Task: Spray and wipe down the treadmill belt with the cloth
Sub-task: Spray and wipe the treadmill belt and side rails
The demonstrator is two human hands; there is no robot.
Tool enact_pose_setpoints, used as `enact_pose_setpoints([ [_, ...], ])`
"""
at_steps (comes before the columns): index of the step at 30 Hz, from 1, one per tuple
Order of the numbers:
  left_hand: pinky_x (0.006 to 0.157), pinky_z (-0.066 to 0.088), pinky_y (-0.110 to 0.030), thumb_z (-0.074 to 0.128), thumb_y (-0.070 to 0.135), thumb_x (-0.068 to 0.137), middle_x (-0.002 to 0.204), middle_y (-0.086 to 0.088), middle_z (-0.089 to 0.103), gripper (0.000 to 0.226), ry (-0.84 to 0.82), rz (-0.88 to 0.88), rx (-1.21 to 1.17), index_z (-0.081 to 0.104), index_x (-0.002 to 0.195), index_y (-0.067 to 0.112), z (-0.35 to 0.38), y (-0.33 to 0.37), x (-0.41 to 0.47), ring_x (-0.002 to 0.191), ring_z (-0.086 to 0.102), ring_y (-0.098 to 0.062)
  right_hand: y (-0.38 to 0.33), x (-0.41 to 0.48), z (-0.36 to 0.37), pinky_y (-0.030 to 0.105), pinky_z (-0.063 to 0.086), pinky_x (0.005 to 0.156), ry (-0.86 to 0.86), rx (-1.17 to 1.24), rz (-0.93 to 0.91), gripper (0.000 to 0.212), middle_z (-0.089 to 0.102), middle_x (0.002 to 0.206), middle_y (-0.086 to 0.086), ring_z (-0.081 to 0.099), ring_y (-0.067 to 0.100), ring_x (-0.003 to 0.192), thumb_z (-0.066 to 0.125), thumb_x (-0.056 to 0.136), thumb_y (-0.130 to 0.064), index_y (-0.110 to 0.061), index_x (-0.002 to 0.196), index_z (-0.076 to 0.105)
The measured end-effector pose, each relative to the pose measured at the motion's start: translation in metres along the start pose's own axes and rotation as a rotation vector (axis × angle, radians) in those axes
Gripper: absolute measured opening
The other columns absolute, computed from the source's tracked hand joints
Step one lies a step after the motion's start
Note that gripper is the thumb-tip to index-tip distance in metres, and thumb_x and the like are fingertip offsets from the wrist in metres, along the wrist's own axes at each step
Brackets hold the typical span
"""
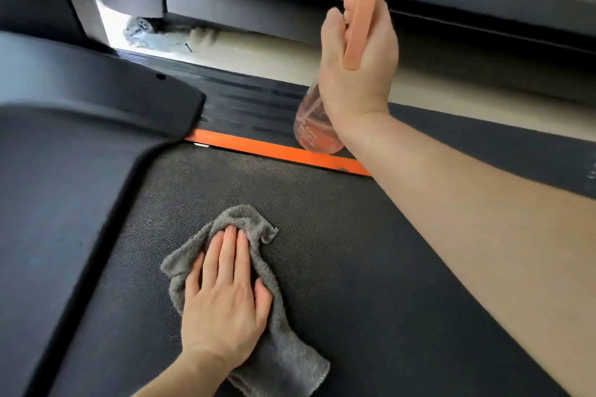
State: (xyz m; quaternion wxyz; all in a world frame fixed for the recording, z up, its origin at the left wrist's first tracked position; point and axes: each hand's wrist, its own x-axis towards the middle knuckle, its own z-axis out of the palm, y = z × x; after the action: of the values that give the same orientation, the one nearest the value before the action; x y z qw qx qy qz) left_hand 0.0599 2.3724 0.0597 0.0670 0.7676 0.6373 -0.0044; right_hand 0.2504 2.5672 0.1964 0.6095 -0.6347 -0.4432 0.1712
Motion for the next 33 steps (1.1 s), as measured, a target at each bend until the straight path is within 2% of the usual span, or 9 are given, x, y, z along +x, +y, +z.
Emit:
enact_pose_setpoints([
  [3, 0.111, 0.025, -0.046, 0.039, 0.043, 0.083, 0.152, -0.015, 0.042, 0.075, 0.007, 0.001, -0.004, 0.043, 0.146, 0.002, 0.002, 0.002, 0.003, 0.141, 0.034, -0.026, 0.014, 0.017, 0.010, 0.011, 0.044, 0.076, 0.084, -0.014, 0.030, 0.009, 0.057, 0.097, 0.002, 0.054, 0.008, 0.084, 0.059, 0.095, -0.024, -0.016, 0.099, 0.055],
  [5, 0.110, 0.026, -0.046, 0.039, 0.043, 0.083, 0.153, -0.015, 0.042, 0.075, 0.015, 0.012, -0.005, 0.043, 0.146, 0.002, 0.003, 0.002, 0.005, 0.141, 0.034, -0.027, 0.020, 0.022, 0.013, 0.006, 0.038, 0.075, 0.108, -0.062, -0.003, 0.024, 0.056, 0.098, -0.001, 0.055, 0.012, 0.091, 0.059, 0.092, -0.028, -0.008, 0.106, 0.059],
  [10, 0.110, 0.028, -0.046, 0.040, 0.042, 0.083, 0.152, -0.015, 0.043, 0.075, 0.001, 0.008, 0.006, 0.044, 0.145, 0.002, 0.000, 0.003, 0.005, 0.141, 0.035, -0.027, 0.026, 0.014, 0.006, 0.009, 0.031, 0.089, -0.064, -0.193, 0.059, 0.053, 0.050, 0.117, 0.001, 0.045, 0.017, 0.115, 0.068, 0.083, -0.041, -0.012, 0.123, 0.048],
  [13, 0.110, 0.027, -0.045, 0.040, 0.042, 0.083, 0.151, -0.016, 0.044, 0.074, -0.009, 0.018, 0.011, 0.046, 0.144, 0.001, -0.002, 0.004, 0.006, 0.142, 0.033, -0.027, 0.023, -0.035, -0.021, 0.032, 0.030, 0.104, -0.115, -0.346, 0.206, 0.080, 0.035, 0.146, 0.004, 0.035, 0.021, 0.134, 0.073, 0.081, -0.031, -0.016, 0.148, 0.031],
  [17, 0.112, 0.027, -0.046, 0.039, 0.041, 0.084, 0.153, -0.016, 0.042, 0.074, -0.014, 0.014, -0.006, 0.044, 0.145, 0.002, 0.003, 0.000, 0.006, 0.143, 0.034, -0.027, 0.032, -0.160, -0.038, 0.035, 0.038, 0.103, -0.292, -0.413, 0.077, 0.056, 0.050, 0.130, 0.006, 0.047, 0.024, 0.118, 0.059, 0.077, -0.011, -0.012, 0.133, 0.052],
  [22, 0.115, 0.020, -0.045, 0.035, 0.040, 0.089, 0.157, -0.015, 0.034, 0.072, -0.016, 0.046, -0.007, 0.035, 0.150, 0.001, 0.010, -0.003, 0.005, 0.147, 0.022, -0.023, 0.034, -0.262, -0.054, 0.037, 0.049, 0.074, -0.466, -0.732, 0.235, 0.032, 0.056, 0.120, -0.003, 0.053, 0.018, 0.102, 0.056, 0.091, -0.040, -0.023, 0.117, 0.063],
  [25, 0.117, 0.016, -0.043, 0.034, 0.041, 0.091, 0.158, -0.013, 0.032, 0.071, -0.012, 0.037, -0.013, 0.033, 0.151, 0.003, 0.010, -0.004, 0.004, 0.148, 0.022, -0.023, 0.025, -0.272, -0.057, 0.035, 0.050, 0.075, -0.475, -0.748, 0.278, 0.029, 0.054, 0.112, -0.003, 0.050, 0.018, 0.097, 0.045, 0.095, -0.041, -0.024, 0.113, 0.060],
  [29, 0.116, 0.014, -0.042, 0.034, 0.042, 0.091, 0.159, -0.012, 0.033, 0.071, -0.005, 0.031, -0.058, 0.035, 0.151, 0.005, 0.003, -0.001, 0.007, 0.148, 0.027, -0.023, 0.019, -0.267, -0.073, 0.021, 0.041, 0.086, -0.721, -0.736, 0.343, 0.033, 0.047, 0.114, -0.010, 0.046, 0.009, 0.104, 0.050, 0.099, -0.026, -0.027, 0.132, 0.044],
  [33, 0.114, 0.025, -0.044, 0.046, 0.043, 0.085, 0.158, -0.002, 0.033, 0.071, -0.025, 0.001, -0.216, 0.037, 0.150, 0.016, -0.013, -0.003, 0.005, 0.147, 0.025, -0.020, 0.016, -0.260, -0.087, 0.028, 0.043, 0.071, -0.857, -0.631, 0.483, 0.023, 0.053, 0.075, -0.013, 0.050, 0.008, 0.074, 0.060, 0.092, -0.027, -0.024, 0.115, 0.057],
])
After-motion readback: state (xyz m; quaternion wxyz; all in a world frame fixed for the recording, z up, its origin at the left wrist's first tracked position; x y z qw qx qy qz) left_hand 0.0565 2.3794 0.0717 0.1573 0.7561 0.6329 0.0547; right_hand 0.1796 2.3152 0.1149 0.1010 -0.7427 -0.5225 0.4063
